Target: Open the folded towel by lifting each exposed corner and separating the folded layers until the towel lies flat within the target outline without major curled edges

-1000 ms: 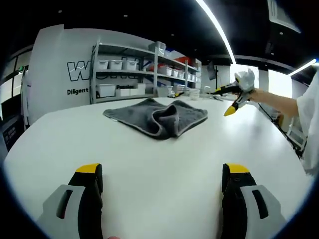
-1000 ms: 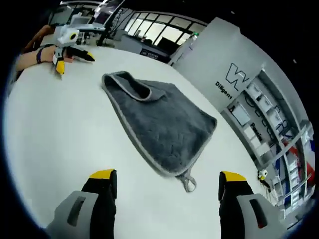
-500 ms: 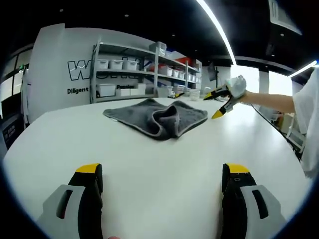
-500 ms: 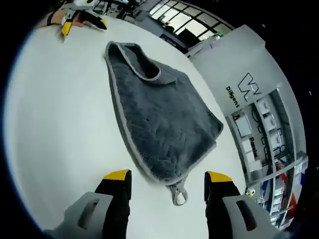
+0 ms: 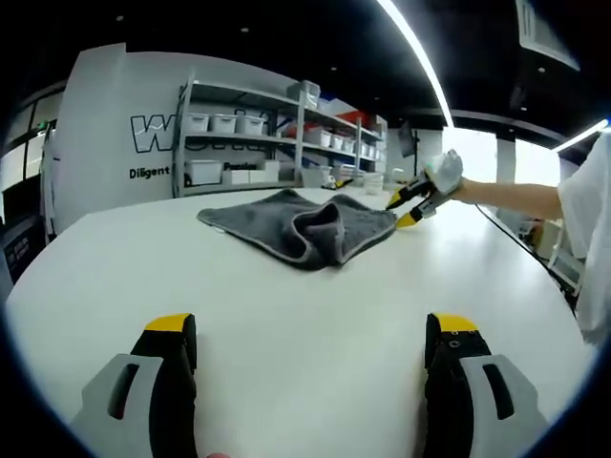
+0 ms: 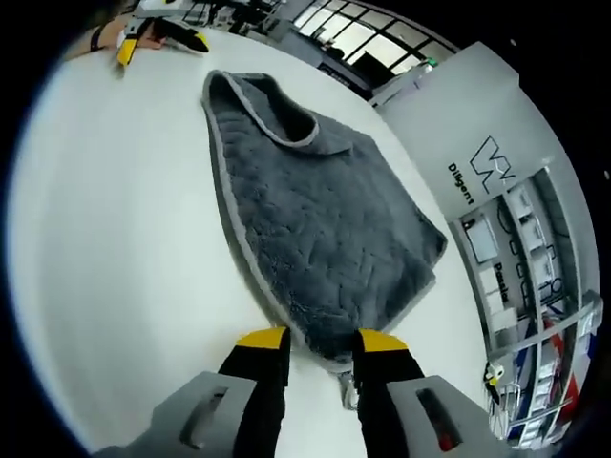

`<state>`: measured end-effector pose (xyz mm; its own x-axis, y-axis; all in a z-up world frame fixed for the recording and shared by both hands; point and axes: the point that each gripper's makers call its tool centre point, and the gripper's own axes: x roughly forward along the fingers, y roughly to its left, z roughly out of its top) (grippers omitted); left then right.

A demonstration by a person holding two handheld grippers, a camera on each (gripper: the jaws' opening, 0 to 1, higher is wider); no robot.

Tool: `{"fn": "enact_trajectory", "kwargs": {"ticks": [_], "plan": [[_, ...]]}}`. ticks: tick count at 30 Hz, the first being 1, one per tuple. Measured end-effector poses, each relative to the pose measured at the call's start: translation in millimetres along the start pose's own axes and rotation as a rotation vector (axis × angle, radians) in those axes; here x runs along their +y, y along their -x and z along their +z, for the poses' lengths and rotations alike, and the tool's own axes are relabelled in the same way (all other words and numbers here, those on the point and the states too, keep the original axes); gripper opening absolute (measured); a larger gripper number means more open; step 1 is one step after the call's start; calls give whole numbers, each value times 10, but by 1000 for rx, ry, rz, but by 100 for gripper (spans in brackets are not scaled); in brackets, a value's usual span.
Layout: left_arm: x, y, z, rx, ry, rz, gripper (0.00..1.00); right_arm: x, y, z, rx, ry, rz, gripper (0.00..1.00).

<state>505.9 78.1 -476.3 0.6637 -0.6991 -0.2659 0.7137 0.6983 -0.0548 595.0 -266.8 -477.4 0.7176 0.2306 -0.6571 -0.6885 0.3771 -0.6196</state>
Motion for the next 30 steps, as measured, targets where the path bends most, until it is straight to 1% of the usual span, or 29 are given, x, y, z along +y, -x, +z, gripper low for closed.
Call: {"fn": "enact_trajectory", "kwargs": {"ticks": [4,10,14,16,19,25,30], "plan": [[-7,8,-5,0,2,0,99,4,54,38,-11,15,-1,6],[-19,16,-13,1,-1,1,98,-78,213,132,-51,24,-44,3],[-21,22,-19,4,-2,3,98,-126,403,252,-94,23,-88,2],[-12,19,-18,4,-3,3,98,-164,525,343,-123,32,-120,2],[-12,22,-21,5,-4,4,98,-195,667,446,-156,36,-146,2],[-13,29,-32,6,-5,5,98,-235,1057,690,-238,44,-214,2],[-17,37,-39,7,-5,5,98,-207,1370,785,-282,44,-251,2]]}}
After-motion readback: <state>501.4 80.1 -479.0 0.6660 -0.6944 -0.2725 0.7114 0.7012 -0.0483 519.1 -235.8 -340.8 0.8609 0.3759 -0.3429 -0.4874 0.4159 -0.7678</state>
